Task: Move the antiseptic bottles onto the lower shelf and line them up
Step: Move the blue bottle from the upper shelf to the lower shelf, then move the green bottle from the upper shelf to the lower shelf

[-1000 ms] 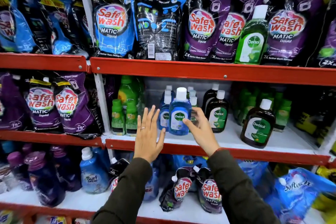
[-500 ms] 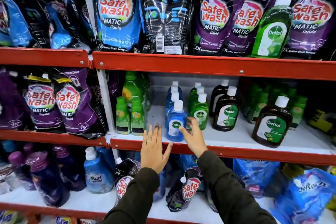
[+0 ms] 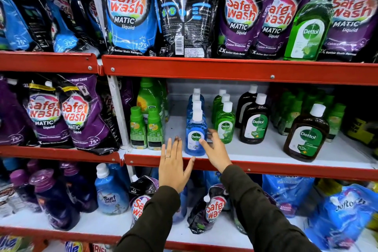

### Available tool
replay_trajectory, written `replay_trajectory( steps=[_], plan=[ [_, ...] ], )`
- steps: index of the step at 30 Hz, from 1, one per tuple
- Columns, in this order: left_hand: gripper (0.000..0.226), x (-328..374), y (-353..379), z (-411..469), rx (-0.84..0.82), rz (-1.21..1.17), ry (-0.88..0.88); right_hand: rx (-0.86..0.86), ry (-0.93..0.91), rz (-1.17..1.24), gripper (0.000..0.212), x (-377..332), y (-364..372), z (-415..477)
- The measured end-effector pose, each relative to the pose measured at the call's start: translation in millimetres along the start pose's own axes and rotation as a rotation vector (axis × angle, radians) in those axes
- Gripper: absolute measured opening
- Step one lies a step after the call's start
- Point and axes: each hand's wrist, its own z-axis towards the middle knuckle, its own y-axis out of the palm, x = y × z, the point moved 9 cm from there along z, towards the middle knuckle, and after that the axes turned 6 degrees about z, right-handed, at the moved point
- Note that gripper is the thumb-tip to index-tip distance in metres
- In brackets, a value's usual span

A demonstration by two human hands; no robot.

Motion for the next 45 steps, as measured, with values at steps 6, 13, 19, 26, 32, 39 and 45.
replay_trajectory(
  steps=[6,13,19,26,32,39,45],
  plan=[
    [0.084,2.9,-11.1,-0.3,0.019,-0.106,-0.049,0.074,-0.097,-0.110,0.049,-17.7,-21.6,-22.2],
    [0.074,56.5,-75.6,7.8,0.228,-0.206,-0.029,0.335,-0.474,-0.467,0.043,-91.6,-76.6,-65.8],
    [0.076,115.3,-152.8,41.2,0.431,-0.163,0.098,0.554,-0.686,-0.584,0.040,-173.4,-134.8,-80.4],
    [0.073,163.8,-224.2,99.8,0.574,-0.045,0.148,0.709,-0.765,-0.546,0.047,-261.6,-203.1,-71.8],
    [0.079,165.7,-223.5,135.5,0.534,-0.009,0.121,0.534,-0.586,-0.399,0.066,-286.5,-243.3,-22.3],
    [0.073,166.3,-218.9,138.2,0.591,0.032,0.105,0.394,-0.328,-0.245,0.052,-285.2,-265.3,23.3],
    [0.074,165.8,-217.6,139.3,0.602,0.039,0.103,0.410,-0.298,-0.101,0.055,-281.1,-271.0,26.4]
  ],
)
